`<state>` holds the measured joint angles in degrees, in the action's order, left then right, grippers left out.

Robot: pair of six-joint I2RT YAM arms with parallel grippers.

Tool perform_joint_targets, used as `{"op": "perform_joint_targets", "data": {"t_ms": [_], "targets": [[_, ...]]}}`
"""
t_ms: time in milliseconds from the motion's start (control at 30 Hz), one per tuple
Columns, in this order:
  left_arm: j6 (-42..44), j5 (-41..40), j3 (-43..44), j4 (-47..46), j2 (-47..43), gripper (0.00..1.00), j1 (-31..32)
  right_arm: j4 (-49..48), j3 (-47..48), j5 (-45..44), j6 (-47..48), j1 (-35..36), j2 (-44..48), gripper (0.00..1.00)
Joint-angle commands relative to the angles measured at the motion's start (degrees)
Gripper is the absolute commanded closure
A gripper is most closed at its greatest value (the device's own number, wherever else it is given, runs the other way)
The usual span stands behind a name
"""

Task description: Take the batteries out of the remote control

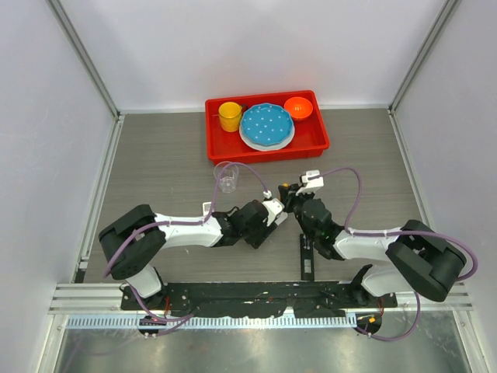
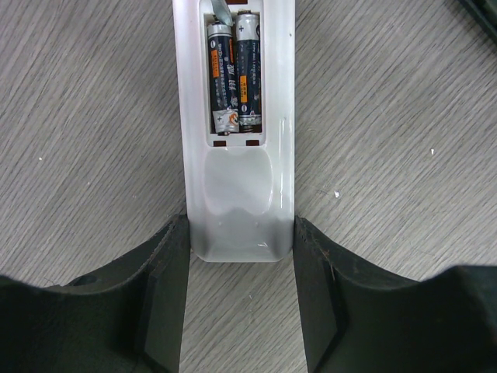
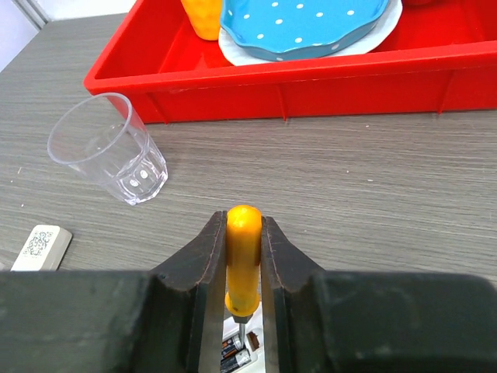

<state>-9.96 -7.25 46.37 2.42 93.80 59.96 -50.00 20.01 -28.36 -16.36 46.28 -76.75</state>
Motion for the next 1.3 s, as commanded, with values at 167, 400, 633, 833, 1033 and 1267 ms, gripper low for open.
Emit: {"op": "perform_joint_targets", "data": {"t_ms": [167, 400, 633, 833, 1033, 1267], "targets": [[0.20, 1.88, -0.31, 2.07, 1.04, 1.00, -0.20, -5.29, -1.03, -3.37, 1.34, 1.27, -2.88, 0.99], [0.20, 1.88, -0.49, 1.89, 0.95, 1.00, -0.20, -3.88, -0.32, 1.72, -2.01, 0.22, -4.20, 0.99], [0.20, 1.88, -0.58, 1.80, 0.86, 1.00, -0.20, -2.74, -0.41, 16.74, -11.76, -8.22, -2.44, 0.99], [0.11, 1.80, -0.58, 1.72, 1.03, 1.00, -0.20, -3.09, -0.23, 23.08, -20.09, -11.39, -2.79, 0.99], [0.02, 2.06, -0.49, 1.80, 0.95, 1.00, -0.11, -7.65, -1.29, 26.77, -27.31, -12.09, -3.23, 0.99], [-0.06, 1.62, -0.40, 1.89, 1.21, 1.00, -0.20, -6.88, -1.20, 27.57, -29.96, -12.09, -0.86, 0.99]]}}
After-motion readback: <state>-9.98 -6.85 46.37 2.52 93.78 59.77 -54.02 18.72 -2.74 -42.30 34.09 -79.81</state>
